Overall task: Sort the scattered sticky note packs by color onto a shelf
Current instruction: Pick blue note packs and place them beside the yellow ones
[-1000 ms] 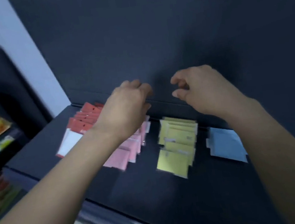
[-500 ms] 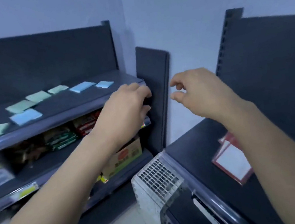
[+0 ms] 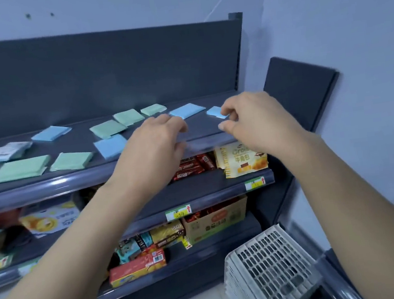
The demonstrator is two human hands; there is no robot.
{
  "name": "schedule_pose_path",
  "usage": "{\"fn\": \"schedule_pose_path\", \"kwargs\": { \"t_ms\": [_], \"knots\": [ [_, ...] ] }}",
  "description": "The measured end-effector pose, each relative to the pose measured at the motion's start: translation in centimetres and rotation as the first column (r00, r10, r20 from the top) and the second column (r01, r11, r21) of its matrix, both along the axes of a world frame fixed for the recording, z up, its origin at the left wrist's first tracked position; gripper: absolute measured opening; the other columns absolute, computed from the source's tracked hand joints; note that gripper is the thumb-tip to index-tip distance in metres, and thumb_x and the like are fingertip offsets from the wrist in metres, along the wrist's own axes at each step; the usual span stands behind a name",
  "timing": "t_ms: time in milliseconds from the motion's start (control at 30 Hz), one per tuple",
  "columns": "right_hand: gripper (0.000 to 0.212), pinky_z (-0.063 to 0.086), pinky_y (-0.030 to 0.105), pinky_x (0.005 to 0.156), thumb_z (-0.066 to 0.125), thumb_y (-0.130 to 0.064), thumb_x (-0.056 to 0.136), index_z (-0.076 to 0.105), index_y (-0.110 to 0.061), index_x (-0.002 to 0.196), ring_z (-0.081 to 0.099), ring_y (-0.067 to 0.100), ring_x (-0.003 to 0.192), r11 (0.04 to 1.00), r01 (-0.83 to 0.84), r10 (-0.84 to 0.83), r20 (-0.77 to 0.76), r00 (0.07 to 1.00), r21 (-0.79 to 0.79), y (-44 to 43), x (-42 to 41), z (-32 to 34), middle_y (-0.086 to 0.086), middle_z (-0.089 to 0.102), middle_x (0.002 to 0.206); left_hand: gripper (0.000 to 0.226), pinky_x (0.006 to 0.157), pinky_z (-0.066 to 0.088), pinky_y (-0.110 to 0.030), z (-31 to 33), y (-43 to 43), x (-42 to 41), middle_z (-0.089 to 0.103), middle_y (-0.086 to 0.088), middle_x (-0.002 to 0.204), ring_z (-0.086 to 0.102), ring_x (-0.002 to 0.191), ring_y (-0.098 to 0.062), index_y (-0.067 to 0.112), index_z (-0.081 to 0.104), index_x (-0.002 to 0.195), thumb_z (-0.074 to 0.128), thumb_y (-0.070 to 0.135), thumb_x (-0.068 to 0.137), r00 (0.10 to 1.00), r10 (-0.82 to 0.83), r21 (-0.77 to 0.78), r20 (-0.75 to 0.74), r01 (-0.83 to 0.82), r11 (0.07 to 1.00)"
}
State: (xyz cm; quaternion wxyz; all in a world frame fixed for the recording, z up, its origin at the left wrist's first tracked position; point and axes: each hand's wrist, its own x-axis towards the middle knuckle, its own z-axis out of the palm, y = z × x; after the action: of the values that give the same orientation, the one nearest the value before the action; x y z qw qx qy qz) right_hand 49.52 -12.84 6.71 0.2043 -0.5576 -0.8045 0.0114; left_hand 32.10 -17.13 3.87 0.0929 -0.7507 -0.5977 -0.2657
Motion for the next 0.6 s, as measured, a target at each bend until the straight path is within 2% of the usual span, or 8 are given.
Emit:
{"fn": "schedule_pose_path", "kwargs": {
  "t_ms": [100,267,467,600],
  "knots": [
    [0.025,0.053,0.043,0.081,0.06,-0.027,0.091,0.064,-0.008,0.108,0.061,0.03,0.09,1.0,-0.011,0.01,-0.031,0.999,-0.02,5.2,-1.6,-0.4,0.009,0.065,0.099,0.025,0.084,0.046,-0.042,-0.5,4.0,-1.4,0.059,-0.007,0.107,0.052,0.104,-0.028,0.011,0.059,0.113,0.056,0.017,0.09,0.998,0.062,-0.024,0.006,-0.062,0.998],
    [0.023,0.054,0.045,0.081,0.062,-0.019,0.088,0.065,-0.003,0.103,0.063,0.034,0.092,0.999,0.004,-0.006,-0.066,0.998,-0.038,14.9,-2.7,-1.1,0.013,0.067,0.097,0.024,0.084,0.046,-0.043,-1.4,12.8,-2.4,0.059,-0.008,0.108,0.054,0.103,-0.028,0.01,0.058,0.113,0.054,0.018,0.091,0.993,0.117,-0.1,0.004,-0.116,0.988],
    [0.031,0.053,0.045,0.086,0.065,-0.021,0.089,0.063,0.0,0.112,0.063,0.034,0.1,0.981,0.059,-0.062,-0.007,0.998,-0.183,26.2,-2.6,-2.3,0.015,0.066,0.108,0.027,0.08,0.042,-0.033,-1.8,26.0,-2.8,0.057,-0.006,0.113,0.052,0.103,-0.027,0.012,0.054,0.117,0.053,0.023,0.092,0.989,0.128,-0.247,-0.078,-0.144,0.958],
    [0.041,0.051,0.04,0.091,0.066,-0.025,0.088,0.058,-0.004,0.121,0.061,0.029,0.108,0.923,0.12,-0.084,0.113,0.99,-0.364,31.8,-2.8,-4.1,0.011,0.06,0.121,0.035,0.077,0.041,-0.031,-3.4,32.5,-3.5,0.056,-0.007,0.12,0.053,0.106,-0.026,0.011,0.052,0.121,0.055,0.03,0.091,0.978,0.181,-0.429,-0.108,-0.21,0.878]
  ]
}}
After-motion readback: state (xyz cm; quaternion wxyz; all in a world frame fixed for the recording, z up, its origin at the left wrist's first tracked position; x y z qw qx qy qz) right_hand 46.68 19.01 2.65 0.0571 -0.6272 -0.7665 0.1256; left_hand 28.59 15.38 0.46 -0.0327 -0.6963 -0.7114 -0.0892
